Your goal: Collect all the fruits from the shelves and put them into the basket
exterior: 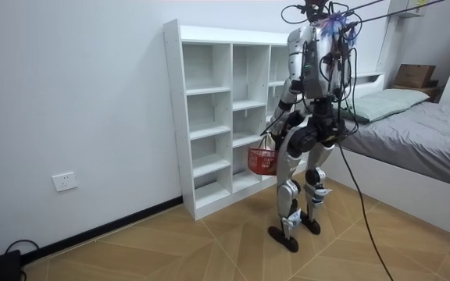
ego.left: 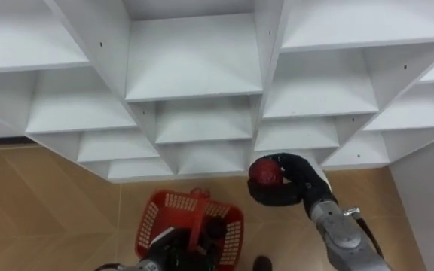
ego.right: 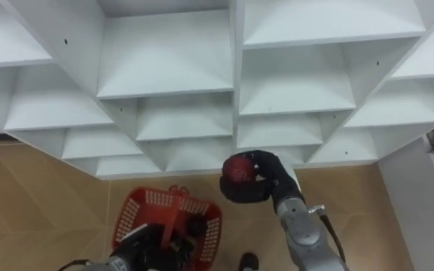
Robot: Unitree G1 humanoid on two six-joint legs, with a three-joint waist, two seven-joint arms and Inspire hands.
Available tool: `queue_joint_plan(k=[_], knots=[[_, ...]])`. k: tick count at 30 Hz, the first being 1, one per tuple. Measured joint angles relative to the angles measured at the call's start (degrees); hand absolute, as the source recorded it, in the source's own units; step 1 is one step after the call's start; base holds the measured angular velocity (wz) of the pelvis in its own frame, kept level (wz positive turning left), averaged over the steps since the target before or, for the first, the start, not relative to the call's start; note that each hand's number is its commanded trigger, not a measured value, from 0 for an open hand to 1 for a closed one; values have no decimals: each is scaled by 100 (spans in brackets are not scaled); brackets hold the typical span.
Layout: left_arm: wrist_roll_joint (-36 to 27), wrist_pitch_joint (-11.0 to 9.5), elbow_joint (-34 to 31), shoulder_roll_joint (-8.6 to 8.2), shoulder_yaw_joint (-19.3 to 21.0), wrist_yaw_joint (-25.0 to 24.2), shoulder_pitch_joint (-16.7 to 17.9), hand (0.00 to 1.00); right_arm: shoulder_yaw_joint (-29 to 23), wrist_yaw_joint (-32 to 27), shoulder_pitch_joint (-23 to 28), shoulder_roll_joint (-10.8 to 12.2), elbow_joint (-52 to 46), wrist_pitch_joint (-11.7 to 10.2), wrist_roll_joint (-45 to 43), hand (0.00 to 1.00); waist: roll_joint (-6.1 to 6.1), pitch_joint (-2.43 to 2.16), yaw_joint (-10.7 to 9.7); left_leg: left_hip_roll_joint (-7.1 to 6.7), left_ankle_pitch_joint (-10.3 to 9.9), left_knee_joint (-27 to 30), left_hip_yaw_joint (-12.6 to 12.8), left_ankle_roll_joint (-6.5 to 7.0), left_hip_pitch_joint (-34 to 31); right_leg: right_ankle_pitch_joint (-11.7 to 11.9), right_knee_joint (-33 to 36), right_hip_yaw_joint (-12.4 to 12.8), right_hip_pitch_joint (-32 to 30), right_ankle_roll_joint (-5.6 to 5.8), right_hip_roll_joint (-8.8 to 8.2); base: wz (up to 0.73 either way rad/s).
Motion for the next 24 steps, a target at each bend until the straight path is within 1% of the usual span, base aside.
queue_joint_plan(k=[3, 4, 7, 10, 12, 14, 17, 21, 23, 24], knots=[[-8, -89, 0, -50, -15, -15, -11, 100, 104, 165, 62, 16, 225, -26, 5, 100, 39, 10, 2, 37, -27, -2, -6, -20, 136, 8, -93, -16, 173, -6, 39, 0], [-40, -120, 0, -45, -29, -54, -10, 100, 195, 185, 62, 14, 380, -26, -1, 100, 55, 11, -1, 48, -44, -9, -7, -32, 208, 9, -131, -33, 259, -8, 60, 0], [-64, -215, -8, -20, -20, -208, -9, 100, 224, 272, 158, 27, 432, -27, -11, 100, 102, 22, -73, 32, -70, -25, -2, -45, 347, -3, -135, -26, 384, -13, 73, -1], [-127, -251, -339, 15, -18, -303, 69, 100, 216, 379, 168, 32, 431, -70, -28, 100, 103, 23, -138, 34, -82, -32, 11, -58, 424, -6, -143, 4, 446, -14, 91, -6], [-188, -279, -539, 15, -16, -412, 104, 100, 199, 407, 165, 31, 400, -81, -55, 100, 102, 22, -135, 38, -91, -68, 29, -62, 528, -9, -176, 22, 541, -13, 104, -5], [-299, -404, -627, 12, -42, -556, 119, 100, 223, 449, 165, 35, 363, -118, -53, 100, 95, 25, -169, 37, -99, -148, 39, -74, 733, -34, -234, 30, 739, -1, 117, 0], [-290, -433, -807, 13, -78, -668, 122, 100, 230, 621, 166, 25, 166, -132, -39, 100, 94, 25, -179, 29, -119, -192, 39, -82, 894, -68, -236, 61, 873, 6, 120, 0], [-290, -442, -1039, 25, -122, -734, 190, 100, 310, 701, 168, 34, 32, -145, -52, 100, 92, 24, -234, 29, -155, -199, 39, -92, 1011, -120, -226, 91, 982, 10, 127, 0], [-291, -442, -1181, 102, -126, -806, 258, 100, 320, 799, 175, 32, 11, -145, -49, 100, 90, 25, -265, 27, -184, -199, 38, -98, 1103, -156, -225, 109, 1073, 16, 133, -2], [-292, -442, -1206, 108, -126, -825, 271, 100, 320, 811, 174, 24, 9, -145, -48, 100, 89, 26, -264, 26, -195, -199, 38, -101, 1133, -165, -221, 129, 1096, 19, 137, -4]])
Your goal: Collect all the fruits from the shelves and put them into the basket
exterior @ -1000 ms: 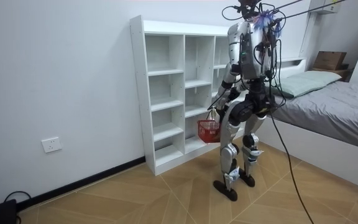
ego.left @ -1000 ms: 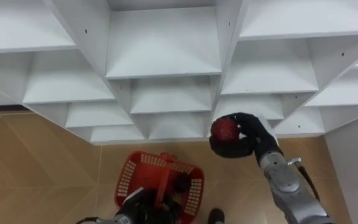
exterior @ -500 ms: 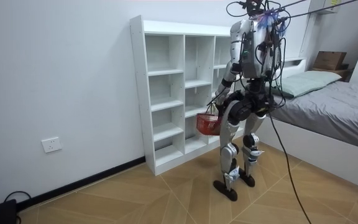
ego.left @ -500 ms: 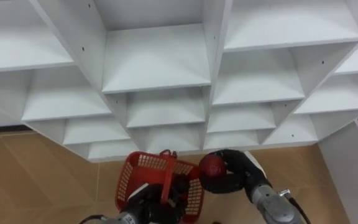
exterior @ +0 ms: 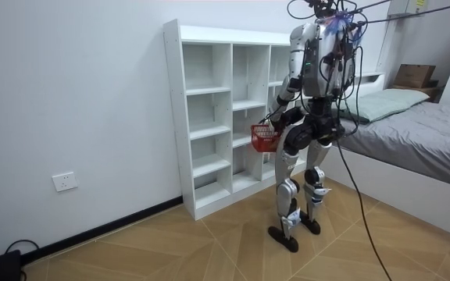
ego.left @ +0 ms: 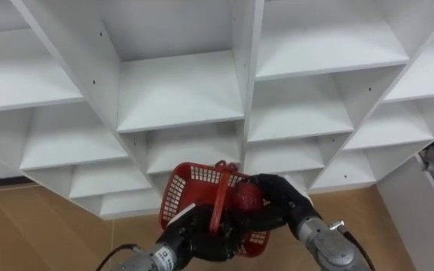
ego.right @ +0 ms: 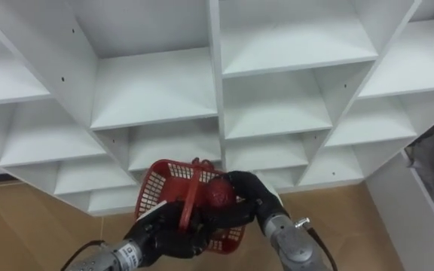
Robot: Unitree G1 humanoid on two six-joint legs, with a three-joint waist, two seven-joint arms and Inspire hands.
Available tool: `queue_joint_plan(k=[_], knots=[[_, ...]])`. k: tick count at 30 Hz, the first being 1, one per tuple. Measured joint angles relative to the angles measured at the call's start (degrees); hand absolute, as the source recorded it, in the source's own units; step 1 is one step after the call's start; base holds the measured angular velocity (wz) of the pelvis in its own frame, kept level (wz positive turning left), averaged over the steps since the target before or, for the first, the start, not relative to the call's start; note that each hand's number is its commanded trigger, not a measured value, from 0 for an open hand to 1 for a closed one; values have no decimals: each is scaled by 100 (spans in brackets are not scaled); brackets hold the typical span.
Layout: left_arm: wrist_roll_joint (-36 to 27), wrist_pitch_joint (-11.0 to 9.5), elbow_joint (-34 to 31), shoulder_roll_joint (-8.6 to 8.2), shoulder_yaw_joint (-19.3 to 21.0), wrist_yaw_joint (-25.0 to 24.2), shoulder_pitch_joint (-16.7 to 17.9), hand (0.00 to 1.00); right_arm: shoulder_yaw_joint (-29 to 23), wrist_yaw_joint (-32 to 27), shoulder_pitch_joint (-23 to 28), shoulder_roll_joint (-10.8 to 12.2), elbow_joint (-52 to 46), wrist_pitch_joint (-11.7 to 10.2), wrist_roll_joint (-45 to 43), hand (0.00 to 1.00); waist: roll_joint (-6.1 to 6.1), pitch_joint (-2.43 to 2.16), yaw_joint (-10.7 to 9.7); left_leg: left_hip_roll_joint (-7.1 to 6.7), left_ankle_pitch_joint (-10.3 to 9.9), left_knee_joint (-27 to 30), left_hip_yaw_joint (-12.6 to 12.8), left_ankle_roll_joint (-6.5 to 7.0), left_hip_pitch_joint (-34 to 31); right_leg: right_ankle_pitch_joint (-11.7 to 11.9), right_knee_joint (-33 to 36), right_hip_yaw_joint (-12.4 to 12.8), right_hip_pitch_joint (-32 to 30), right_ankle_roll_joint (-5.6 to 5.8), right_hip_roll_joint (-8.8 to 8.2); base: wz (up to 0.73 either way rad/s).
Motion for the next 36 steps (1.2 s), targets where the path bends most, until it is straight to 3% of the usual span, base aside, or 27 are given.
queue_joint_plan(k=[11, 12, 13, 14, 22, 29, 36], knots=[[-222, 14, -141, 96, -3, -177, 59, 100, -2, 35, -4, 11, -80, 4, 47, 100, -26, 12, -48, -10, -49, -95, 1, -4, 308, -56, -4, 69, 244, 25, 16, -1], [-222, 24, -141, 96, -2, -184, 60, 100, 0, 35, -3, 11, -80, 5, 41, 84, -32, 15, -52, -11, -49, -103, 4, -5, 325, -58, -4, 69, 256, 24, 16, -4], [-222, 40, -141, 96, -3, -189, 59, 100, 0, 30, -4, 11, -80, 6, 20, 60, -46, 13, -57, -10, -49, -105, 12, -5, 336, -62, -3, 66, 262, 23, 16, 0], [-222, 53, -140, 96, -6, -190, 59, 100, 2, 25, -5, 11, -79, 7, 1, 2, -66, 14, -69, -9, -49, -110, 12, -5, 338, -62, -4, 66, 263, 22, 17, 0], [-215, 126, -139, 104, -99, -235, 63, 100, 3, -28, -5, -2, -73, 14, 4, 0, -133, 32, -130, -3, -50, -98, 33, -6, 312, -62, -15, 83, 237, 21, 22, -1], [-214, 359, -139, 174, -164, -337, 62, 100, 85, 68, -36, -1, 218, 16, 147, 0, -103, 14, -123, 7, -51, -61, 6, -7, 256, -60, -22, 65, 212, 15, 28, 1], [-213, 461, -139, 255, -215, -404, 61, 100, 181, 161, -48, 4, 370, 8, 204, 0, -45, -8, -111, 37, -87, 98, -5, -13, 92, -53, 73, 53, 78, -3, 32, 0]])
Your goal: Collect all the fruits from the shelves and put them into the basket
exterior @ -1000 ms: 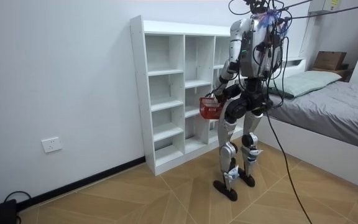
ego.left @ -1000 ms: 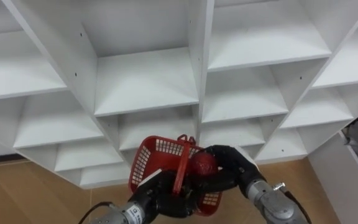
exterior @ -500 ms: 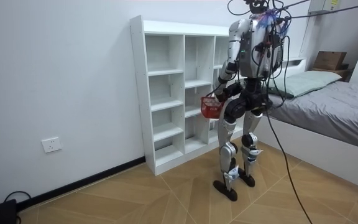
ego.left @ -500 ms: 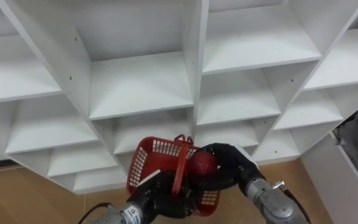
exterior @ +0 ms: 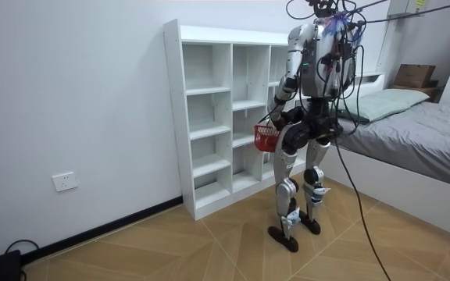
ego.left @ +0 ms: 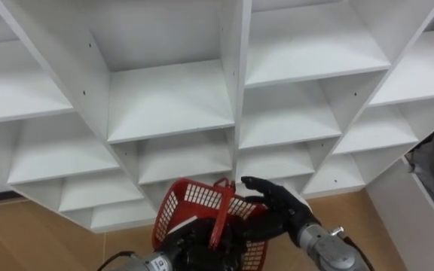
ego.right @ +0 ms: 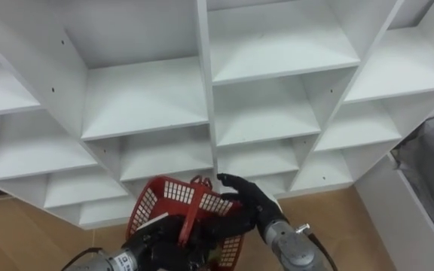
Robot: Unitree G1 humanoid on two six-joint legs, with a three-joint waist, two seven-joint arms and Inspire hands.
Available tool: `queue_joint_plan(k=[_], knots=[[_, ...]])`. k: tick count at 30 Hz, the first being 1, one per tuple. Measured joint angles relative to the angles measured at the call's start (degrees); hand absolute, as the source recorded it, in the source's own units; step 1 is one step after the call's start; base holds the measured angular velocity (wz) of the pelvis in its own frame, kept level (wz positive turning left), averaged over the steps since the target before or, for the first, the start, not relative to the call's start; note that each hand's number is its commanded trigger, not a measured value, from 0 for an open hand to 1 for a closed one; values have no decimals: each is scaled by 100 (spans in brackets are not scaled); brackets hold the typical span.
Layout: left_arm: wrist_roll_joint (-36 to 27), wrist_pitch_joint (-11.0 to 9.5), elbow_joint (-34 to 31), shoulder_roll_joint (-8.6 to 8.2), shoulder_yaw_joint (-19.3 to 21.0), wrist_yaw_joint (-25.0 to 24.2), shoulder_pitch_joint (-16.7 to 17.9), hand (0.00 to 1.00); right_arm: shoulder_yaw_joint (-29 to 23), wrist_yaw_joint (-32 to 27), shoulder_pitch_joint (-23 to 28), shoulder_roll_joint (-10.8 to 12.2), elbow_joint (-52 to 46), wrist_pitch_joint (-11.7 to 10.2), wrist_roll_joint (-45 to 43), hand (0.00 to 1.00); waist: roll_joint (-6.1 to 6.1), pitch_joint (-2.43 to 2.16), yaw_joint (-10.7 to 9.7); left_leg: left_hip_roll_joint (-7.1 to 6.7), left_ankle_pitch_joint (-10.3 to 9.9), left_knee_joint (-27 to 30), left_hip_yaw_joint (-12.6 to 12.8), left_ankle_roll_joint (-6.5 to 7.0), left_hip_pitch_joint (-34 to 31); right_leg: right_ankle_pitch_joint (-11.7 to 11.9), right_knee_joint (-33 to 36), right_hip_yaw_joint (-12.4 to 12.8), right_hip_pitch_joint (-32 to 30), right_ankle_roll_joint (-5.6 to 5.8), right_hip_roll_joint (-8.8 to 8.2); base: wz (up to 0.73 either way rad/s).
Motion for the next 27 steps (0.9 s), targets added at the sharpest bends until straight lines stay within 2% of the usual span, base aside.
queue_joint_plan(k=[7, 13, 27], knots=[[3, 0, 0, 7, -2, -1, -2, 100, 30, 59, -22, -12, 50, -21, 16, 0, 0, 2, -19, 58, -38, 131, -3, -8, -71, 2, 31, 4, -18, -15, 29, 0], [40, 3, 0, 16, 2, -6, -2, 100, 25, 143, -19, -15, 193, -148, 15, 0, 3, 3, -33, 82, -51, 164, -6, -30, -102, 24, 11, -18, -20, -46, 57, 0], [292, 1, 13, 94, 89, 5, 40, 100, 55, 304, 60, -3, 270, -181, 44, 0, 2, 3, -7, 55, -46, -207, 95, -35, 258, 58, -281, 1, 268, -15, 87, -3]])
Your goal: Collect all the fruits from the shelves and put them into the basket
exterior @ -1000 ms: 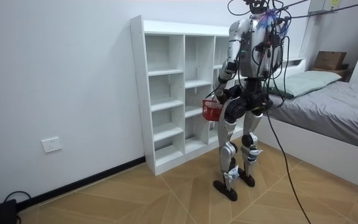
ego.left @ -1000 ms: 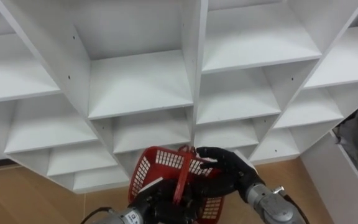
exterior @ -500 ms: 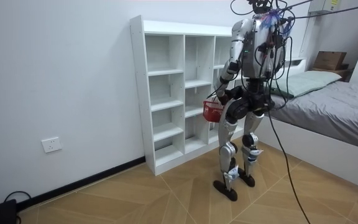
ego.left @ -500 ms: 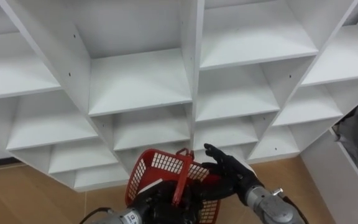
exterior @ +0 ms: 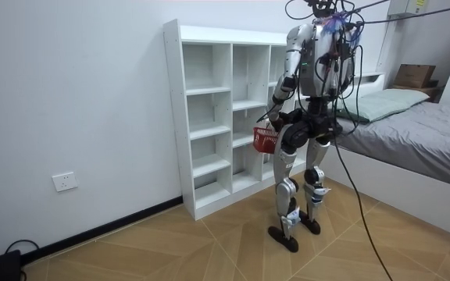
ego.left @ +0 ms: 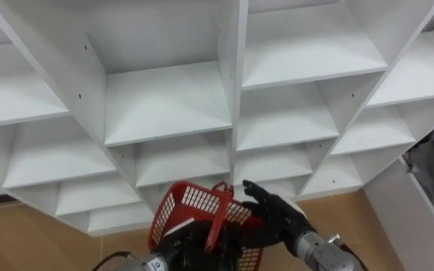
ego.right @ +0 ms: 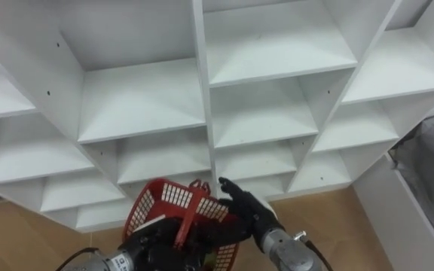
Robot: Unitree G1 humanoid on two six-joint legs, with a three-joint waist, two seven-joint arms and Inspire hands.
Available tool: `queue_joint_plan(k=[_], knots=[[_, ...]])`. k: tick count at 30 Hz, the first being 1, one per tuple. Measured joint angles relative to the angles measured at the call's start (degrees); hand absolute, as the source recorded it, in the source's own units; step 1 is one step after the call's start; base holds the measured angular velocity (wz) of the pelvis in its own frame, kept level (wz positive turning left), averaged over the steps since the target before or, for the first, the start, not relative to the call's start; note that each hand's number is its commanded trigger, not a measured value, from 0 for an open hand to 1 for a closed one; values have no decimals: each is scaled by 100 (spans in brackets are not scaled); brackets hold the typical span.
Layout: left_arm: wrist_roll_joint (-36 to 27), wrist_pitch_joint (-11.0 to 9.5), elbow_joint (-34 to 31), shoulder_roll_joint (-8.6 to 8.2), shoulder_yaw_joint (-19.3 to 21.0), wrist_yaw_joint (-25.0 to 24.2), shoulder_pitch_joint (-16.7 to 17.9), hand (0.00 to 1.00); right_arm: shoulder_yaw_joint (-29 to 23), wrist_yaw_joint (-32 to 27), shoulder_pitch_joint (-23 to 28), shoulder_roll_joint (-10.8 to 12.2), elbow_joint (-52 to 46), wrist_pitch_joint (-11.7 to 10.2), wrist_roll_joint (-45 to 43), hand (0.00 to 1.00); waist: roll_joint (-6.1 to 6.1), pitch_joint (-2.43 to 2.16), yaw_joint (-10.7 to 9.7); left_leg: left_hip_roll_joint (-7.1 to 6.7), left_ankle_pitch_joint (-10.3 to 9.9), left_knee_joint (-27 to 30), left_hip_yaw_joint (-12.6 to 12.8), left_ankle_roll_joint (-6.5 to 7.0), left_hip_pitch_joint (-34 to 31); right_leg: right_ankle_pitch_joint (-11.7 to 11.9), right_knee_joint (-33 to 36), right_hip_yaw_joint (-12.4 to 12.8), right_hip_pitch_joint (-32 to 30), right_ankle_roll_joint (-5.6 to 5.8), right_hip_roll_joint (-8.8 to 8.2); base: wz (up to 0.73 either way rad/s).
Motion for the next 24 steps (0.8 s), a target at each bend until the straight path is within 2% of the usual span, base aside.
queue_joint_plan(k=[4, 9, 11, 14, 16, 17, 20, 24], knots=[[200, -61, -1, 15, 33, 166, 85, 100, -17, -20, 91, -2, -29, -1, -99, 0, -3, -2, 6, -6, 0, -29, 8, 1, 14, -8, -101, 10, 23, 13, -3, 0], [628, -189, 301, -61, 552, 401, 157, 100, -135, 12, 392, -50, -74, -27, -484, 0, -32, -18, 128, -2, 2, -116, 63, -1, 191, -10, -115, 65, 132, 15, 26, -6], [738, -288, 643, -75, 669, 502, 186, 100, -138, 23, 594, -62, -48, -44, -612, 0, -61, -58, 142, -2, 4, -216, 70, -5, 372, -13, -264, 53, 314, 20, 45, 2], [742, -310, 1059, -72, 704, 630, 226, 100, -197, 3, 704, -63, 195, -55, -683, 0, -135, -123, 121, -1, 3, -228, 45, -8, 467, -6, -352, 3, 454, 29, 44, 7], [742, -334, 1220, -69, 815, 692, 309, 100, -477, -69, 846, -78, 242, -48, -718, 0, -136, -129, 141, 0, 3, -275, 29, -8, 528, 23, -434, -12, 546, 44, 50, 5], [739, -398, 1384, -68, 973, 745, 410, 100, -671, -139, 947, -88, 261, -47, -714, 0, -124, -123, 141, 0, 3, -350, 24, -8, 612, 45, -507, -16, 626, 52, 59, 0], [736, -401, 1693, -54, 1315, 948, 600, 100, -1008, -333, 1190, -141, 321, -48, -695, 0, -105, -123, 125, -6, 2, -437, 15, -10, 753, 53, -583, -28, 775, 62, 73, 0], [729, -422, 2060, -82, 1596, 1192, 645, 100, -1198, -459, 1231, -179, 666, -51, -692, 0, -95, -116, 124, -15, 2, -495, 15, -11, 799, 51, -599, -41, 813, 68, 94, 0]])
